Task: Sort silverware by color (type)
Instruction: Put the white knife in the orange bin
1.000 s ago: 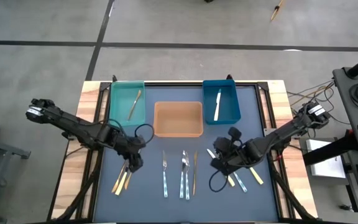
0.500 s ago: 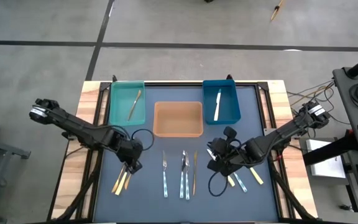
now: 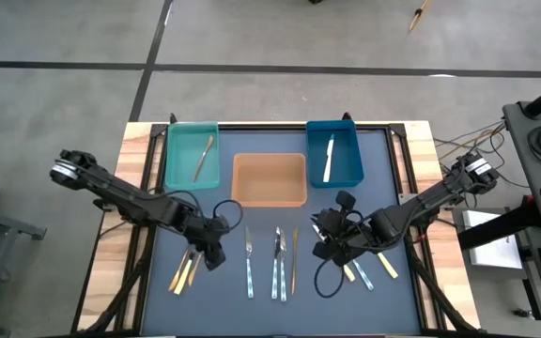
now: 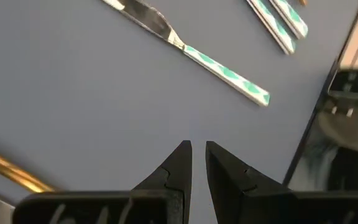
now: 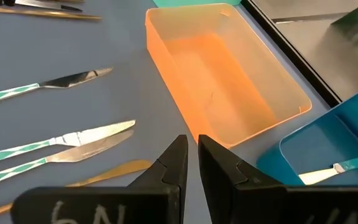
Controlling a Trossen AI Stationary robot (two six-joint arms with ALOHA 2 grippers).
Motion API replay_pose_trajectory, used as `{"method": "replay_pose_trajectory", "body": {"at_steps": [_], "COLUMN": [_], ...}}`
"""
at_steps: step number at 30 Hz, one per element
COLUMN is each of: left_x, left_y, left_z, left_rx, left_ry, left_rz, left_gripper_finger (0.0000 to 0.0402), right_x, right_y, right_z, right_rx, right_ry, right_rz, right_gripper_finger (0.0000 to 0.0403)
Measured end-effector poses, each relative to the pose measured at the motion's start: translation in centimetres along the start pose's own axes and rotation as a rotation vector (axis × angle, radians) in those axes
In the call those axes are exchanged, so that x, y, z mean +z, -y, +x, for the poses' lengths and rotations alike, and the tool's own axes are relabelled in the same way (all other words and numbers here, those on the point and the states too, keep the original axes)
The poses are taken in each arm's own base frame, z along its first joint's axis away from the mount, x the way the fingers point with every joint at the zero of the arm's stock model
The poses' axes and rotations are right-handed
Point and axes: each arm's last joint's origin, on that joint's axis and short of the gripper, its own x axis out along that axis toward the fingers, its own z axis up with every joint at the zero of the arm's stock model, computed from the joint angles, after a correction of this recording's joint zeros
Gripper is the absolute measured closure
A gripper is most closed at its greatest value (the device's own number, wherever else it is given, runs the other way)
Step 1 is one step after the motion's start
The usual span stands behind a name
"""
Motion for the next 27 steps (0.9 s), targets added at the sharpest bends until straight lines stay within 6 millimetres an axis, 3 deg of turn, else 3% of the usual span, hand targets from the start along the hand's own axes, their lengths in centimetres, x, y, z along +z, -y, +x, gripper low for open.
{"method": "replay_pose_trajectory", "body": {"at_steps": [6,10,16,20,27], "left_x": [0.4,0.9,1.6,2.1,3.1], "left_y": [0.5,2.1,5.2,5.9,7.4], "left_z": [1.0,1.1,1.0,1.7,3.7], "left_rx": [-0.037,-0.036,0.107,0.211,0.259], "left_ry": [0.011,0.053,0.116,0.100,0.100], "left_rz": [-0.215,-0.294,-0.309,-0.344,-0.406], "left_gripper_finger": [0.0372,0.0373,0.0395,0.0399,0.0394], "right_x": [0.1,0.4,-0.1,0.1,-1.4], "right_y": [0.4,1.0,2.7,3.8,5.4], "right_z": [-0.4,-1.0,-1.9,-2.8,-3.6], "right_rx": [0.017,0.020,-0.044,-0.036,-0.022], "right_ry": [-0.020,0.002,0.051,0.082,0.092], "right_rz": [-0.136,-0.191,-0.221,-0.197,-0.211], "right_gripper_finger": [0.0372,0.0372,0.0372,0.0372,0.0372]}}
